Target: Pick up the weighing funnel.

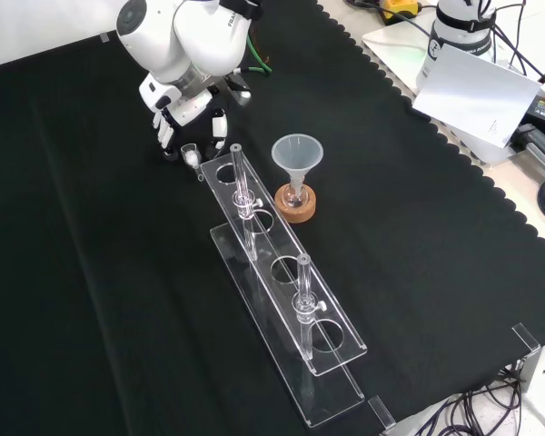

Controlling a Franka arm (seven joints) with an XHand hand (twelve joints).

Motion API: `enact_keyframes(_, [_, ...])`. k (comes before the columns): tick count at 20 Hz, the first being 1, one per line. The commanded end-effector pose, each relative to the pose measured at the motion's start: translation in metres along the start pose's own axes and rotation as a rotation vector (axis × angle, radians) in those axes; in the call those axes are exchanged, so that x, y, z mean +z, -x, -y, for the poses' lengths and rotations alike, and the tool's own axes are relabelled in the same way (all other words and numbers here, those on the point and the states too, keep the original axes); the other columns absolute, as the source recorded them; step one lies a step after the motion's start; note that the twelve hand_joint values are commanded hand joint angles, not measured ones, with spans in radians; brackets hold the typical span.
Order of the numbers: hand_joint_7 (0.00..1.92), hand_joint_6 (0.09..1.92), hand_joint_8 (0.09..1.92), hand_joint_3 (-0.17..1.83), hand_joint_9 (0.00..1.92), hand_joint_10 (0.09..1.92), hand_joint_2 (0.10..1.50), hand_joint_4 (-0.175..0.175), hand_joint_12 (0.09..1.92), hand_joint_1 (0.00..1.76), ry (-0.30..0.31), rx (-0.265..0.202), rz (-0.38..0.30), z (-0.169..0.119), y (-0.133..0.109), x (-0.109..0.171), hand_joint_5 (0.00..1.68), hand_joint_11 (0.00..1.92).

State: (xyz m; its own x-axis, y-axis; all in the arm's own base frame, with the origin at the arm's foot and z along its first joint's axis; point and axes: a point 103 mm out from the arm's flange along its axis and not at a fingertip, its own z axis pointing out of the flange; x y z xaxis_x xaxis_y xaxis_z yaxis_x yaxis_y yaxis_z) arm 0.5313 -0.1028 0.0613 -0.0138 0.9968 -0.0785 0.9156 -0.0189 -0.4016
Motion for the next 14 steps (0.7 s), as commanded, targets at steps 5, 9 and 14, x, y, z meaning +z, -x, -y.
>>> enact_keyframes(5, [0.56, 0.74, 0.72, 0.56, 0.83, 0.49, 0.65, -0.021, 1.30, 0.86, -0.009, 0.002, 0.011, -0.0019, -0.0036, 0.0011, 0.63, 0.58])
enact_keyframes(9, [0.56, 0.75, 0.72, 0.56, 0.83, 0.49, 0.65, -0.018, 1.30, 0.85, -0.009, 0.004, 0.013, -0.0022, -0.0039, 0.0014, 0.66, 0.58])
enact_keyframes(14, [0.56, 0.76, 0.72, 0.57, 0.83, 0.50, 0.66, -0.009, 1.30, 0.85, -0.004, 0.004, 0.012, -0.0023, -0.0032, 0.0016, 0.74, 0.58])
